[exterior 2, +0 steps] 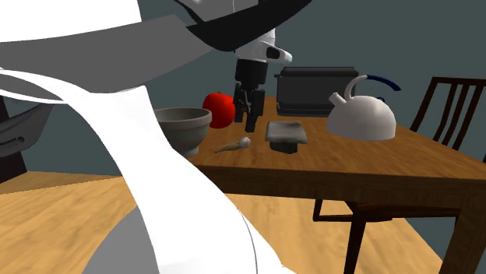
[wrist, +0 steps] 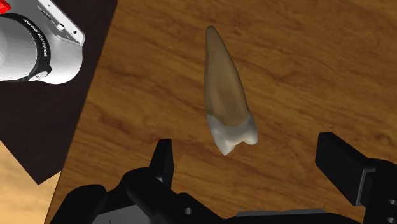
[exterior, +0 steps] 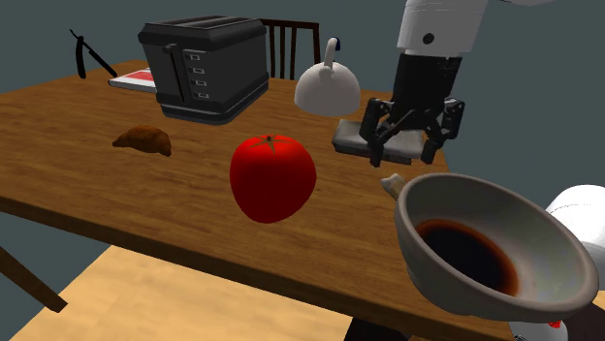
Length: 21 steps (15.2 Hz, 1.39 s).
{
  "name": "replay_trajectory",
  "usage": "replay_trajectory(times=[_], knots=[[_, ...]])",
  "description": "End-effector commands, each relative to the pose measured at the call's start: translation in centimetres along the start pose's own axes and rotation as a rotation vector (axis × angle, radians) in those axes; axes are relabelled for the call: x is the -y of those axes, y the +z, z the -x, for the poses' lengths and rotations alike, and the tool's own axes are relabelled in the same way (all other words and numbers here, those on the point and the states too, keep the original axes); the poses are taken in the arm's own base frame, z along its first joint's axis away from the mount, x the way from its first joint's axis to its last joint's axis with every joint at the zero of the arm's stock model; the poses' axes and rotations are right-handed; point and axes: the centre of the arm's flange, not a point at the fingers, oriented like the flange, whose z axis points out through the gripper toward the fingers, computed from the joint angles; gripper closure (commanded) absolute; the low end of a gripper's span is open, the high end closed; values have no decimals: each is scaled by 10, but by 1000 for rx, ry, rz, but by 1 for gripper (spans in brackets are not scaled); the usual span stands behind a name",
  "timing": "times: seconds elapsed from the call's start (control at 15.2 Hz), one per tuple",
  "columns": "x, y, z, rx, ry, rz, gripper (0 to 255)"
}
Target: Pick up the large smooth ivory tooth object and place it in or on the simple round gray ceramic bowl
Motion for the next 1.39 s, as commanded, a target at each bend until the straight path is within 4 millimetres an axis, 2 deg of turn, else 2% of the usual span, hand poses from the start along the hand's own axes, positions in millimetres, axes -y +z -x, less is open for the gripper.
replay_trajectory(times=[0.0, 0.33, 0.79, 0.86, 1.32], knots=[[0, 7, -2, -7, 10, -1, 0], [0, 31, -2, -7, 10, -1, 0], [0, 31, -2, -7, 10, -1, 0], [0, 31, -2, -7, 10, -1, 255], [0, 31, -2, -7, 10, -1, 255]])
